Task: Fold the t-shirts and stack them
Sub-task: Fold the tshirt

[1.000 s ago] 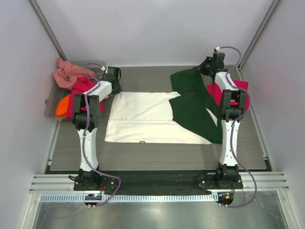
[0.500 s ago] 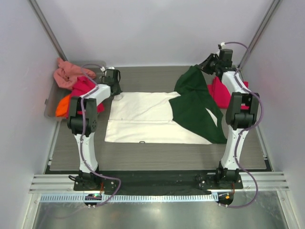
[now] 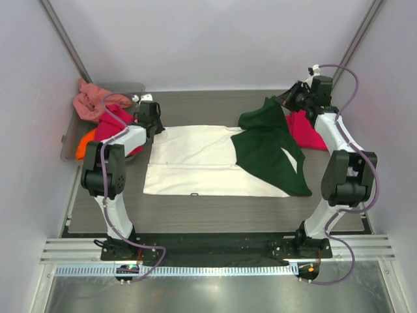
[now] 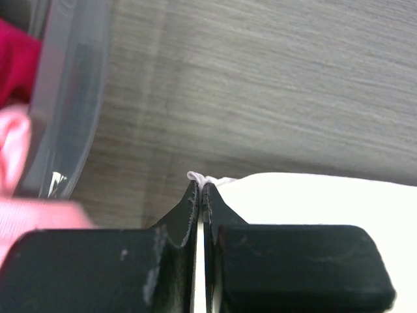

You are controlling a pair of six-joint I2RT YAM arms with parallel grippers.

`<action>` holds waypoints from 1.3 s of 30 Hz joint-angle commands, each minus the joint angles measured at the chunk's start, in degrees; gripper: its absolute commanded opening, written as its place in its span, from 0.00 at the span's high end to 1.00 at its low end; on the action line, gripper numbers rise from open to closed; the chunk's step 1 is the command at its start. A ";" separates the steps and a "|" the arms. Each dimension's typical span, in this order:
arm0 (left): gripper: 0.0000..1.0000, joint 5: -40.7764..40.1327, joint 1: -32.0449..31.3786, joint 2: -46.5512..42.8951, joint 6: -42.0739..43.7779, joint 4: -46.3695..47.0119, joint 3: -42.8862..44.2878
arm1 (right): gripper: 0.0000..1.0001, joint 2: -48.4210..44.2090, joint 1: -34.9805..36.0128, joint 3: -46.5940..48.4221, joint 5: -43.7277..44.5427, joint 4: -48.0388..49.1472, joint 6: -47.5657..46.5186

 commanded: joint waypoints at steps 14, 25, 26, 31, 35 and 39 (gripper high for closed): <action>1.00 -4.29 -0.15 -11.97 -2.97 9.54 -11.04 | 0.99 -29.39 -0.47 -19.34 6.55 -2.21 -0.58; 1.00 -5.87 -0.76 -21.63 -1.74 24.30 -25.80 | 0.99 -45.73 -0.47 -29.97 11.64 -10.39 -1.63; 1.00 -6.13 -0.94 -22.07 -2.00 26.05 -26.94 | 0.99 -47.05 -0.47 -31.02 12.35 -10.65 -1.63; 1.00 -8.06 -1.82 -24.80 -5.07 31.42 -34.14 | 0.99 -56.28 -0.47 -37.88 16.65 -11.36 0.12; 1.00 -8.86 -2.35 -27.17 -5.96 36.70 -38.98 | 0.99 -61.82 -0.47 -41.75 18.68 -12.59 0.83; 1.00 -9.48 -2.61 -28.23 -7.71 37.23 -41.27 | 0.99 -65.95 -0.47 -44.39 19.21 -14.43 1.62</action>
